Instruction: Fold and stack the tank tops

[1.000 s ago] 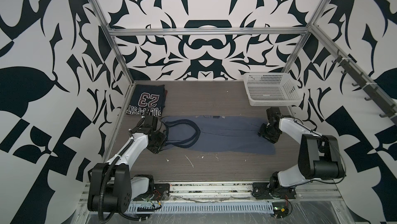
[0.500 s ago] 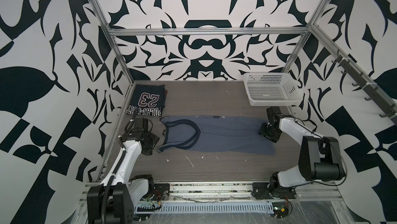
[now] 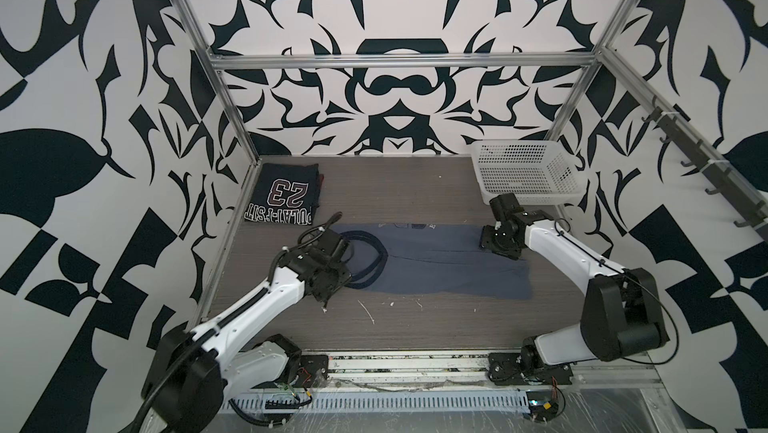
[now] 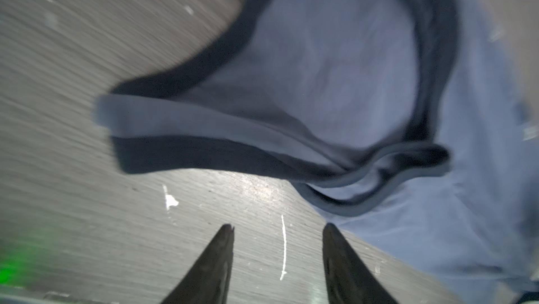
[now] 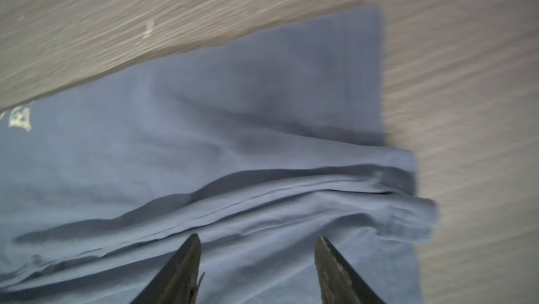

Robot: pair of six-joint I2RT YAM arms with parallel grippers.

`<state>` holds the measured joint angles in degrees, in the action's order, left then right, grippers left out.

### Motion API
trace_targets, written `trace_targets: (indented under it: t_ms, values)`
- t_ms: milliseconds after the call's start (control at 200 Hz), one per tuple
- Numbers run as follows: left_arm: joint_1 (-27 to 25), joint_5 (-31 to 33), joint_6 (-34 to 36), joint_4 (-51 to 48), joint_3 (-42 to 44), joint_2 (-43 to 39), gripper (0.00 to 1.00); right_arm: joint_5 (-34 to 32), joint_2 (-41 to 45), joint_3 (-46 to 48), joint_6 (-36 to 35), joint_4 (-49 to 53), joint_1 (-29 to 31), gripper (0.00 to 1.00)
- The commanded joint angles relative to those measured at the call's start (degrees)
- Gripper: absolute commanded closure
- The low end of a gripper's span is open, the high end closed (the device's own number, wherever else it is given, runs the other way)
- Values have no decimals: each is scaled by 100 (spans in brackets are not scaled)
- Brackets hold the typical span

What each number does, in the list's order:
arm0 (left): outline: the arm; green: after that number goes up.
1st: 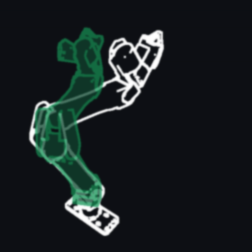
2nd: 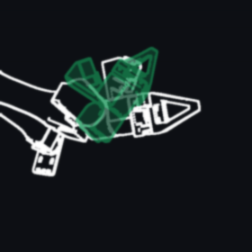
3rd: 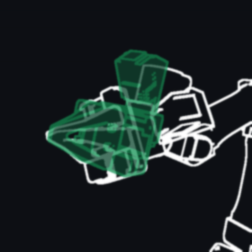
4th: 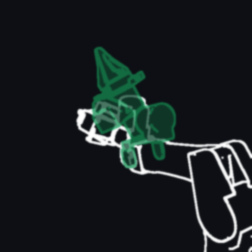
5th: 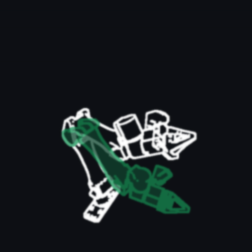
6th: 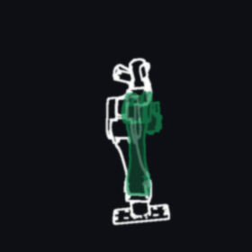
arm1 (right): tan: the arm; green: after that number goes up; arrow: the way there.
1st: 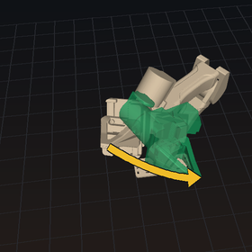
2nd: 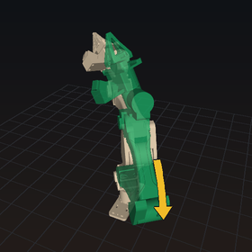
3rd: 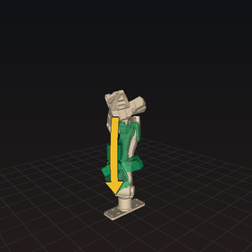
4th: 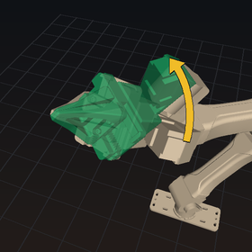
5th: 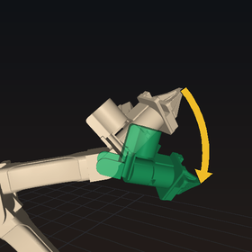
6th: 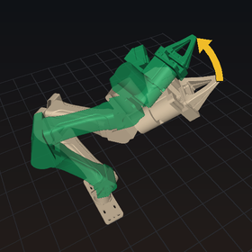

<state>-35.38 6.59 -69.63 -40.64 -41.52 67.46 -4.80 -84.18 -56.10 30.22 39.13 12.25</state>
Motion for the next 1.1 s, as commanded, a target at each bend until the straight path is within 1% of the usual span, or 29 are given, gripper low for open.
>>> trace_targets:
  t_ms: [0, 25, 40, 80, 120, 185, 260, 360, 400, 530, 630, 795, 815, 880, 935, 995, 1015, 1100]
  values:
    - [-136, -28, -337, 697, -70, 450, 48, -109, -142, -148, 101, 29, 123, 33]
    - [-136, -43, -318, 808, -101, 511, 48, -105, -181, -138, 105, 1, 143, 33]
    - [-136, -37, -299, 853, -131, 713, 48, -101, -207, -132, 107, -16, 141, 33]
    - [-130, -9, -212, 935, -199, 909, 48, -76, -269, -106, 103, -61, 150, 33]
    - [-14, 42, -135, 953, -246, 1042, 50, -74, -347, -87, 63, -94, 148, 33]
    - [317, -25, -48, 1083, -174, 1129, 55, -119, -463, -77, 37, -108, 153, 33]
    - [729, 100, 17, 1132, -18, 1073, 58, -239, -558, -42, 2, -113, 139, 33]
    - [1350, -178, 206, 1329, 223, 1023, 66, -387, -675, -15, -20, -80, 138, 34]
    - [1505, -210, 297, 1297, 257, 1023, 69, -449, -742, -31, 5, -33, 107, 35]
    - [1833, -243, 558, 1060, 373, 1005, 73, -499, -930, -17, 39, 17, -76, 37]
    - [2085, -255, 676, 1050, 626, 879, 75, -550, -1023, -7, 32, 22, -186, 38]
    - [2663, -135, 967, 892, 976, 602, 76, -574, -1141, 2, 20, 24, -364, 38]
    - [2747, -132, 1006, 894, 1018, 403, 76, -572, -1167, 7, 26, 26, -382, 38]
    - [2990, -100, 1073, 917, 1121, 329, 76, -555, -1219, 27, 37, 9, -429, 38]
    - [3116, -217, 1186, 1050, 1144, 398, 77, -455, -1257, 37, 57, -4, -427, 39]
    - [3124, -303, 1335, 1160, 1030, 512, 77, -350, -1278, 87, 110, 15, -423, 39]
    - [3120, -305, 1407, 1151, 973, 737, 77, -304, -1272, 117, 119, 9, -409, 40]
    - [3107, -320, 1617, 997, 647, 1127, 77, -215, -1186, 248, 192, 1, -356, 40]
